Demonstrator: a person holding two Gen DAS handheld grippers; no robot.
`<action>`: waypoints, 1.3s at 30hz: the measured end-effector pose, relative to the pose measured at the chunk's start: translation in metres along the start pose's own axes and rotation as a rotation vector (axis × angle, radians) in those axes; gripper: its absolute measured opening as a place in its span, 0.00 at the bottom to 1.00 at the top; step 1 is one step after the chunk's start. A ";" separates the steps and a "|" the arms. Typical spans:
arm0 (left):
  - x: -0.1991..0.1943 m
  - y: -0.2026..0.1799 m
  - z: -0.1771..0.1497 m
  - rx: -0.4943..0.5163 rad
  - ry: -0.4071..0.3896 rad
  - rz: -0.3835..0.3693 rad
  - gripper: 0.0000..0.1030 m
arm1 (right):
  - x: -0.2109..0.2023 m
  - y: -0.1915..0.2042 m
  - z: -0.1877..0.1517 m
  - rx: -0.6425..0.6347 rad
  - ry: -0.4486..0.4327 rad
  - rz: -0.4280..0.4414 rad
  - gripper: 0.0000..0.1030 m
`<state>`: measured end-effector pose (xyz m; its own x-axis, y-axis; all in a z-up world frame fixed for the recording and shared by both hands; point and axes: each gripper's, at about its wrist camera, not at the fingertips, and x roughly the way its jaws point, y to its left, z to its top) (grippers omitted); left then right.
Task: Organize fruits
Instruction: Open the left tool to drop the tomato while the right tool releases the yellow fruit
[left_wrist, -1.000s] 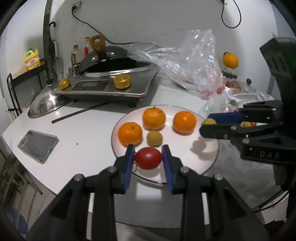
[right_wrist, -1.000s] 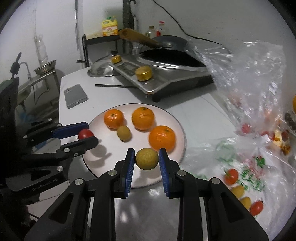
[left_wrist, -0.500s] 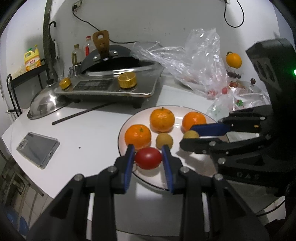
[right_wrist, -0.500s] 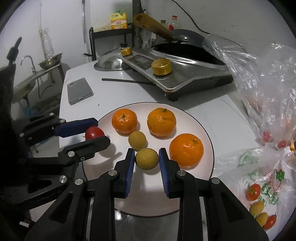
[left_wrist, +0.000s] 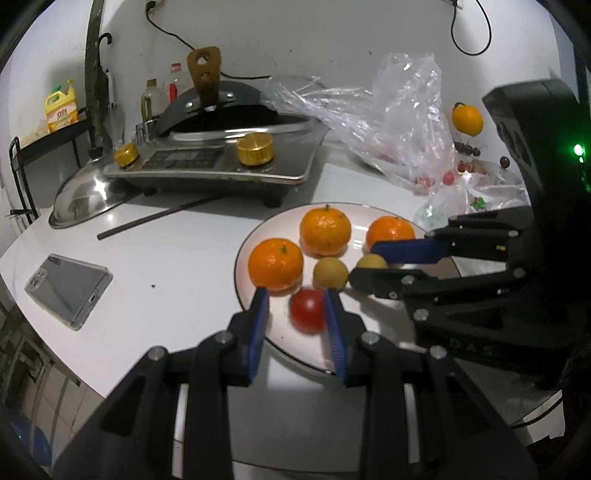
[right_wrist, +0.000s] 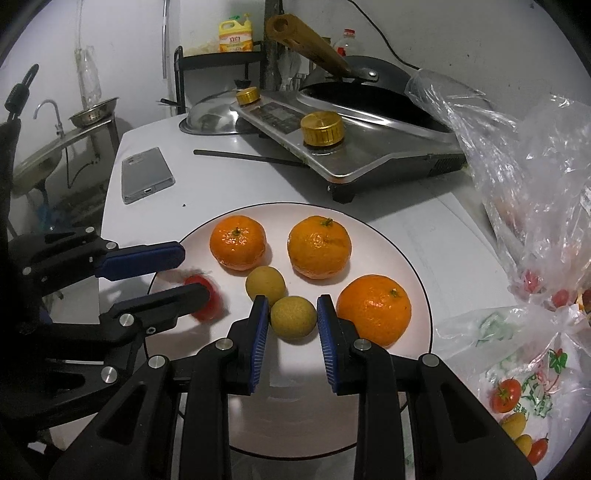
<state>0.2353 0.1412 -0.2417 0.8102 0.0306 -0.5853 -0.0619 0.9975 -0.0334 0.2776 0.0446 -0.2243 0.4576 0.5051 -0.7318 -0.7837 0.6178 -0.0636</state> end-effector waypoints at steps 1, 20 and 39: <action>0.000 0.000 0.000 -0.001 0.001 0.001 0.31 | 0.001 0.000 0.000 0.000 0.002 -0.003 0.28; -0.014 -0.005 -0.003 -0.005 -0.014 -0.003 0.31 | -0.023 -0.004 -0.017 0.014 0.039 0.006 0.35; -0.021 0.006 -0.008 -0.030 -0.030 -0.014 0.31 | -0.014 -0.001 -0.015 0.038 0.099 -0.002 0.26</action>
<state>0.2127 0.1462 -0.2361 0.8280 0.0190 -0.5605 -0.0676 0.9955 -0.0662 0.2655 0.0276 -0.2240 0.4138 0.4433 -0.7951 -0.7657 0.6420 -0.0406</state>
